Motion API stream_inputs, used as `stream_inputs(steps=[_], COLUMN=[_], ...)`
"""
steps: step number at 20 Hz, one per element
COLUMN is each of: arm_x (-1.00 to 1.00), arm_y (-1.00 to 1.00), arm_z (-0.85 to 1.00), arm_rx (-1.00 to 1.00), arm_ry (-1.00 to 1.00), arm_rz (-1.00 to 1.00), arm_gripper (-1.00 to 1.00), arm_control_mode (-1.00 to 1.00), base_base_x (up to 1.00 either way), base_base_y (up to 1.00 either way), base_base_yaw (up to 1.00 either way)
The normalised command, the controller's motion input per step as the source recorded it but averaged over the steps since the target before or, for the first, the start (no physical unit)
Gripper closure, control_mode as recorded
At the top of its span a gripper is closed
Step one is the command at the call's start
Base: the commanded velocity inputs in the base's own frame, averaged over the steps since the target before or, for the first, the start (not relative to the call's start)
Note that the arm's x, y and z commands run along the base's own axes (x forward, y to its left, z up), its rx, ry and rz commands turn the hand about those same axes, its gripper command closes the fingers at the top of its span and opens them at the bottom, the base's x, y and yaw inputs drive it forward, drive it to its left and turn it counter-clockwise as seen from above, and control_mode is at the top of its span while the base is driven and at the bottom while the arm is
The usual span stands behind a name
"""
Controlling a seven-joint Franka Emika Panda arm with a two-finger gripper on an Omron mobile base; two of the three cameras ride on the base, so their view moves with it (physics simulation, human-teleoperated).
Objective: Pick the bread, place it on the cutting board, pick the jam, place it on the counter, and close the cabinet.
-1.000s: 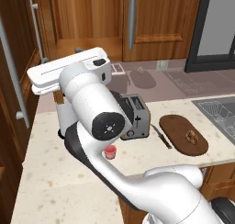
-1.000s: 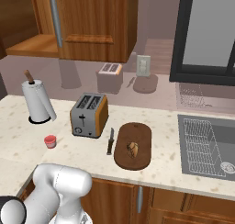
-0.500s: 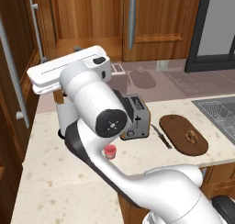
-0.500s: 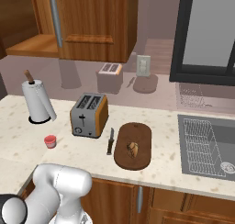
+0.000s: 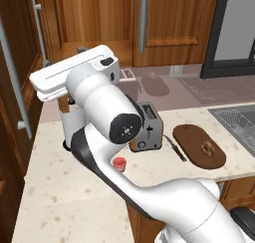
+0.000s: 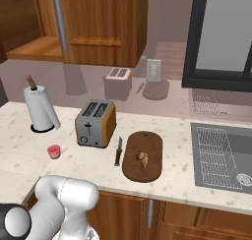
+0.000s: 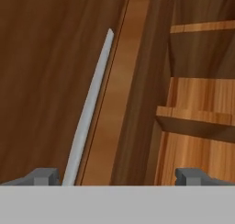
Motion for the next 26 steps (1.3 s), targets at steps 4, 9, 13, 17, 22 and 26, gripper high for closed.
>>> stream_inputs(steps=[4,9,13,17,22,26], arm_x=[0.36,0.36,0.46,0.35,0.31,0.39], arm_y=[0.28,0.06,0.0,-0.01,0.0,-0.06], arm_z=[-0.26,-0.23,-0.19,-0.06,-0.01,-0.01], arm_rx=[-0.02,0.0,0.0,0.0,0.0,0.0], arm_ry=[-0.03,-0.05,-0.02,-0.07,-0.09,-0.09], arm_rz=[-0.07,-0.18,-0.19,-0.24,-0.3,-0.29], arm_gripper=[-1.0,-1.0,-1.0,-1.0,-1.0,-1.0], arm_control_mode=[-1.0,-1.0,-1.0,-1.0,-1.0,-1.0], base_base_x=[0.0,0.0,0.0,0.0,0.0,0.0], base_base_y=[0.0,0.0,0.0,0.0,0.0,0.0], base_base_yaw=[0.0,0.0,0.0,0.0,0.0,0.0])
